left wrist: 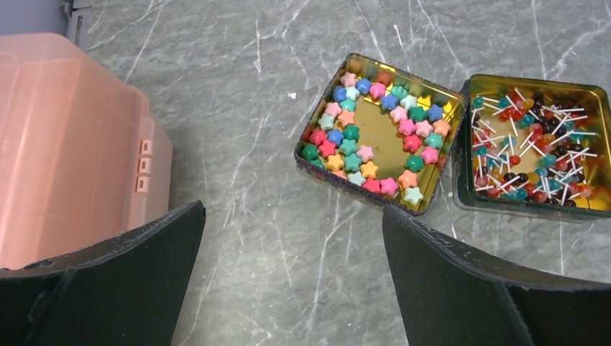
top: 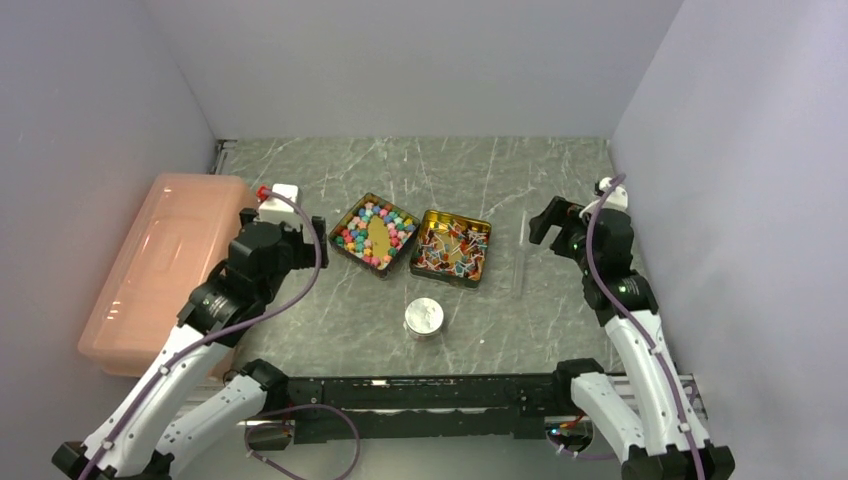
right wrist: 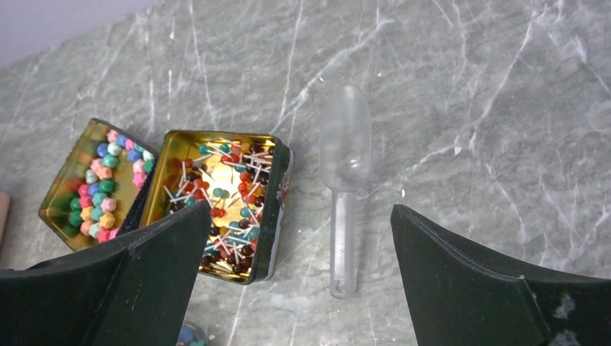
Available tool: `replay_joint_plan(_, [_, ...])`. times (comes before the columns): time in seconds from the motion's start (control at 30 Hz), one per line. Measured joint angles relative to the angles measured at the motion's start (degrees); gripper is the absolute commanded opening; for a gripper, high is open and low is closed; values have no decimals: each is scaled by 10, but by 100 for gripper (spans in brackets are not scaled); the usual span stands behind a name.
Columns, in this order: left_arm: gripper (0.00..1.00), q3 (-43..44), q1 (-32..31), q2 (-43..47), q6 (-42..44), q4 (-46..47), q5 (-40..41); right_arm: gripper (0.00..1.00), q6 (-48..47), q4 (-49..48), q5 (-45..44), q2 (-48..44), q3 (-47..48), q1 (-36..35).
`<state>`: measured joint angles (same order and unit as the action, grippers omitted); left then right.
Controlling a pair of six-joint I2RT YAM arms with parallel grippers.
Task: Pack the candies
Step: Reset both arms
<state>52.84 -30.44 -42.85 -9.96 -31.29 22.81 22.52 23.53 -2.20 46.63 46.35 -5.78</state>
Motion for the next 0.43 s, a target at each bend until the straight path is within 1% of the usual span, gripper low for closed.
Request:
replay_joint_plan(0.23, [99, -46, 0, 68, 1, 30, -16, 100, -1, -33, 10, -76, -49, 0])
replay_joint_plan(0.33, [99, -57, 0, 85, 0, 43, -21, 100, -3, -40, 12, -84, -59, -1])
replay_joint_plan(0.43, [99, -58, 0, 82, 0, 48, -31, 100, -5, -46, 12, -78, -59, -4])
